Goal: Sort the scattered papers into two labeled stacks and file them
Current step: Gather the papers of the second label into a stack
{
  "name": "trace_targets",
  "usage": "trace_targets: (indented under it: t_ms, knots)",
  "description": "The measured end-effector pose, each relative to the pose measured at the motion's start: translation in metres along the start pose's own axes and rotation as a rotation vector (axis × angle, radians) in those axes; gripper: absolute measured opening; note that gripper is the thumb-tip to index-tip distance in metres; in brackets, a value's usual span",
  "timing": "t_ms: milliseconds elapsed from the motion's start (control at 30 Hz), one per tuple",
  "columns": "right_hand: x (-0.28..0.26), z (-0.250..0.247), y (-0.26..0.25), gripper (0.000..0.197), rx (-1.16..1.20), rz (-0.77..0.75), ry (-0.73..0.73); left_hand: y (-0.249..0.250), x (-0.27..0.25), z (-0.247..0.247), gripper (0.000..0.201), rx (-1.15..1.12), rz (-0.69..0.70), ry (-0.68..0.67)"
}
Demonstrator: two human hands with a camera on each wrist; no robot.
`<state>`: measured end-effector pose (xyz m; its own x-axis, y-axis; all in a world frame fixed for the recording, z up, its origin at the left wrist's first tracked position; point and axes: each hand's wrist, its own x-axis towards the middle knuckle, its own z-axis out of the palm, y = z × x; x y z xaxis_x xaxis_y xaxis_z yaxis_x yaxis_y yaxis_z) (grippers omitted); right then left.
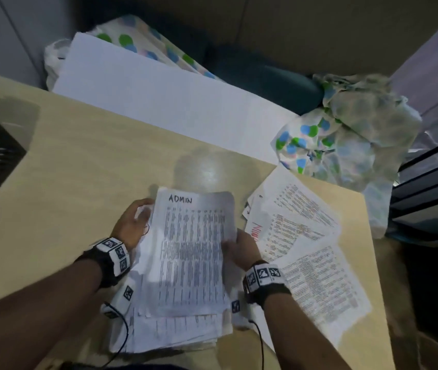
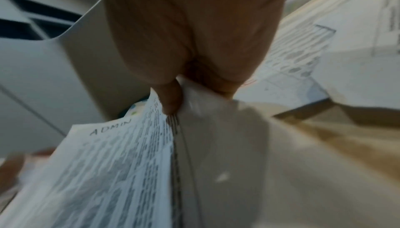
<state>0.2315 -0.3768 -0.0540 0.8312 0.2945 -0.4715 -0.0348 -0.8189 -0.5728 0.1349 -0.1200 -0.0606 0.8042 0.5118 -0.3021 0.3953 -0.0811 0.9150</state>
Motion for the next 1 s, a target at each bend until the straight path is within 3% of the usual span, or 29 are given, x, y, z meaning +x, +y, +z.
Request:
trace_targets:
  t_ms: [133, 233, 333, 433, 500, 600, 733, 833, 900, 1000]
  knots:
    - [0.005, 0.004, -0.003, 0.044, -0.097, -0.042, -0.127, -0.002, 0.002, -0.002, 0.047, 0.090, -0.075, -0.028]
    - [0.009, 0.002, -0.008, 0.063, 0.119, -0.082, 0.036, 0.000, -0.001, 0.001, 0.043, 0.025, -0.070, -0.093]
    - [0.007, 0.003, -0.016, 0.072, 0.316, -0.110, 0.154, 0.011, -0.009, 0.013, 0.060, -0.084, -0.046, -0.160]
    - [0.004, 0.015, -0.017, 0.061, 0.069, -0.187, 0.052, 0.014, -0.013, 0.019, 0.068, -0.157, -0.059, -0.197]
    - [0.006, 0.018, -0.015, 0.047, -0.072, -0.184, 0.044, 0.015, -0.013, 0.019, 0.056, -0.105, -0.041, -0.235]
    - [0.007, 0.015, -0.013, 0.044, -0.026, -0.233, 0.102, 0.018, -0.014, 0.015, 0.038, -0.057, -0.033, -0.253]
    - [0.005, 0.017, -0.009, 0.043, -0.126, -0.323, 0.002, 0.014, -0.014, 0.016, 0.053, 0.020, 0.047, -0.292]
    - [0.005, 0.011, -0.007, 0.047, -0.174, -0.339, -0.034, 0.013, -0.013, 0.022, 0.038, 0.022, 0.031, -0.338]
    - [0.003, -0.004, -0.008, 0.047, -0.203, -0.377, -0.041, 0.013, -0.011, 0.026, 0.028, 0.080, 0.058, -0.318]
    - [0.002, -0.047, 0.006, 0.041, -0.209, -0.347, 0.033, 0.006, -0.006, 0.028, 0.031, 0.089, 0.081, -0.238]
